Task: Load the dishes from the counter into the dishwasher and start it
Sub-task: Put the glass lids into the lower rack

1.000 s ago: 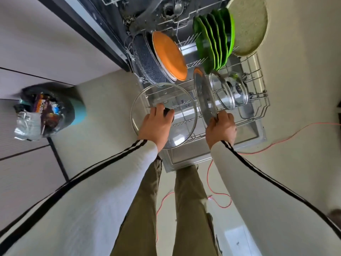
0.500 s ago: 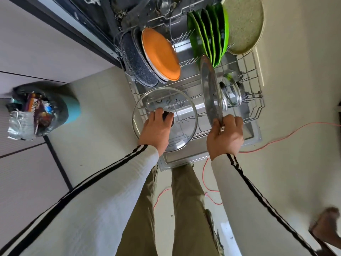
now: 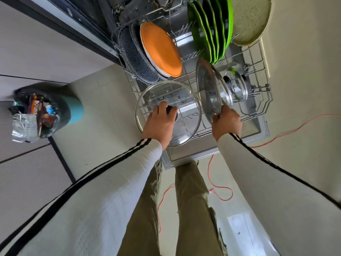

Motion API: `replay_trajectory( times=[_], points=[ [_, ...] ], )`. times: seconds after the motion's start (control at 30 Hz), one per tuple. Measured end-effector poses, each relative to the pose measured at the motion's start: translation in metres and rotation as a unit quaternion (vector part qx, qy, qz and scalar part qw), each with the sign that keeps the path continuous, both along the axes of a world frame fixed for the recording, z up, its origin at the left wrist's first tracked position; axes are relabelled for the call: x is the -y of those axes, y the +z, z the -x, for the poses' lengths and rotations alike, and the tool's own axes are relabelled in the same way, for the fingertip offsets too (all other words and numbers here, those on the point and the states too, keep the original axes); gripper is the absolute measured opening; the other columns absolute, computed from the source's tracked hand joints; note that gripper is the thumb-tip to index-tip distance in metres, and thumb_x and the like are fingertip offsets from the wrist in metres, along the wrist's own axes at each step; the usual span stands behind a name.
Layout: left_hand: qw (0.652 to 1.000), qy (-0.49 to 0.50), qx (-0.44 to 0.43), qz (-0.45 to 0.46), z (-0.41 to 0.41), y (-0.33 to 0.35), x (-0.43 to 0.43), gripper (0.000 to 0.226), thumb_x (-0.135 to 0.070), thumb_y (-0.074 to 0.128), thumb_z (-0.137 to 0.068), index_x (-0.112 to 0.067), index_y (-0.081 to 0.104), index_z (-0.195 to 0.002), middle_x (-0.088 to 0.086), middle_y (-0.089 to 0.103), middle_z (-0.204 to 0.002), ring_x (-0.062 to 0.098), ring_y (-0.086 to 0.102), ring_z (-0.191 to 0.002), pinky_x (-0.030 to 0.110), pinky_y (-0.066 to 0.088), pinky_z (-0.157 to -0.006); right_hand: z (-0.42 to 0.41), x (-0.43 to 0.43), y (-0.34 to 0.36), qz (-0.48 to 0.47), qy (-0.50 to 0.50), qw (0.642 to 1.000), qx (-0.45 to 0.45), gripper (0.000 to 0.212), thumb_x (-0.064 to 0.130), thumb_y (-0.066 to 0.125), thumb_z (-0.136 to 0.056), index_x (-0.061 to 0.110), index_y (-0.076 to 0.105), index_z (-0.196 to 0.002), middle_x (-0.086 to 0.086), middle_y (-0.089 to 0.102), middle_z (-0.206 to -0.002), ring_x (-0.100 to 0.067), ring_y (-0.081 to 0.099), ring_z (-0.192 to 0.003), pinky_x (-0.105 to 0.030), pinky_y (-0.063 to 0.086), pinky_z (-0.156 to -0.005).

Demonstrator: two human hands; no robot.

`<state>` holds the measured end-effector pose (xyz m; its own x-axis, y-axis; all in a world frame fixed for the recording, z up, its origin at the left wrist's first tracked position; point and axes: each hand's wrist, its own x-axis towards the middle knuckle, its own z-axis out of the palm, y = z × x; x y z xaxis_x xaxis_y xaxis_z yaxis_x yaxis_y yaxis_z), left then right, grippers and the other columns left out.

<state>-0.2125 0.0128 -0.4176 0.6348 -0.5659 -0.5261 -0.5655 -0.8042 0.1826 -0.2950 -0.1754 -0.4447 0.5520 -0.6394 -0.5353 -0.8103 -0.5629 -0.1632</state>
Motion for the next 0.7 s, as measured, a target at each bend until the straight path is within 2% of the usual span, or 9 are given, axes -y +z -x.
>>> replay_trajectory(
  times=[0.07, 0.17, 0.3, 0.4, 0.47, 0.53, 0.63, 0.7],
  points=[
    [1.0, -0.003, 0.0, 0.004, 0.001, -0.001, 0.0, 0.067, -0.005, 0.071, -0.077, -0.016, 0.041, -0.136, 0.018, 0.038, -0.136, 0.036, 0.044, -0.123, 0.045, 0.049, -0.099, 0.007, 0.004, -0.004, -0.013, 0.012, 0.998, -0.053, 0.019, 0.025, 0.063, -0.094, 0.011, 0.058, -0.105, -0.013, 0.063, -0.1, -0.034, 0.066, -0.093, -0.041, 0.053, -0.078],
    [1.0, -0.003, -0.005, 0.013, 0.003, -0.002, -0.002, 0.068, -0.004, 0.07, -0.077, -0.015, 0.041, -0.137, 0.018, 0.037, -0.136, 0.036, 0.044, -0.123, 0.046, 0.049, -0.1, 0.019, 0.0, -0.006, -0.014, -0.014, 0.998, -0.057, 0.031, 0.034, 0.068, -0.091, 0.012, 0.059, -0.11, -0.011, 0.062, -0.108, -0.034, 0.064, -0.098, -0.043, 0.052, -0.082],
    [1.0, 0.011, -0.011, 0.016, 0.007, -0.002, -0.004, 0.07, -0.007, 0.073, -0.076, -0.015, 0.04, -0.137, 0.017, 0.036, -0.138, 0.035, 0.042, -0.124, 0.045, 0.05, -0.099, 0.034, -0.019, 0.006, -0.016, -0.091, 0.995, 0.025, 0.057, 0.036, 0.072, -0.085, 0.011, 0.047, -0.13, -0.012, 0.052, -0.129, -0.034, 0.053, -0.117, -0.048, 0.049, -0.09],
    [0.999, 0.039, -0.02, 0.02, 0.012, 0.003, -0.003, 0.078, -0.013, 0.079, -0.075, -0.018, 0.037, -0.139, 0.015, 0.033, -0.141, 0.034, 0.04, -0.128, 0.042, 0.05, -0.101, 0.045, -0.045, 0.024, 0.052, -0.119, 0.982, 0.137, 0.049, 0.029, 0.062, -0.087, 0.008, 0.046, -0.127, -0.012, 0.048, -0.129, -0.032, 0.046, -0.118, -0.05, 0.048, -0.094],
    [0.996, 0.083, -0.034, 0.023, 0.015, 0.008, 0.0, 0.077, -0.015, 0.076, -0.079, -0.02, 0.034, -0.143, 0.014, 0.031, -0.143, 0.033, 0.039, -0.13, 0.04, 0.048, -0.102, 0.052, -0.064, 0.036, 0.058, -0.127, 0.968, 0.21, 0.039, 0.024, 0.06, -0.088, 0.007, 0.049, -0.121, -0.011, 0.049, -0.122, -0.029, 0.047, -0.112, -0.045, 0.047, -0.092],
    [0.985, 0.157, -0.045, 0.045, 0.014, 0.015, 0.003, 0.068, -0.011, 0.068, -0.084, -0.022, 0.036, -0.144, 0.013, 0.033, -0.142, 0.033, 0.041, -0.128, 0.04, 0.05, -0.098, 0.06, -0.081, 0.045, 0.013, -0.116, 0.96, 0.255, 0.038, 0.024, 0.062, -0.089, 0.006, 0.05, -0.121, -0.011, 0.051, -0.117, -0.029, 0.052, -0.106, -0.04, 0.048, -0.086],
    [0.945, 0.297, -0.077, 0.112, 0.01, 0.018, 0.006, 0.05, -0.009, 0.053, -0.094, -0.022, 0.044, -0.141, 0.014, 0.039, -0.138, 0.035, 0.049, -0.119, 0.042, 0.048, -0.096, 0.067, -0.097, 0.053, -0.101, -0.137, 0.963, 0.209, 0.054, 0.053, 0.057, -0.092, 0.017, 0.043, -0.129, -0.002, 0.052, -0.121, -0.017, 0.058, -0.1, -0.046, 0.056, -0.077],
    [0.909, 0.373, -0.115, 0.148, 0.005, 0.014, 0.006, 0.042, -0.01, 0.047, -0.098, -0.021, 0.048, -0.139, 0.015, 0.042, -0.136, 0.035, 0.053, -0.112, 0.038, 0.046, -0.096, 0.066, -0.098, 0.059, -0.16, -0.136, 0.958, 0.195, 0.068, 0.069, 0.049, -0.088, 0.021, 0.04, -0.135, 0.002, 0.051, -0.127, -0.012, 0.057, -0.105, -0.047, 0.057, -0.079]
  ],
)
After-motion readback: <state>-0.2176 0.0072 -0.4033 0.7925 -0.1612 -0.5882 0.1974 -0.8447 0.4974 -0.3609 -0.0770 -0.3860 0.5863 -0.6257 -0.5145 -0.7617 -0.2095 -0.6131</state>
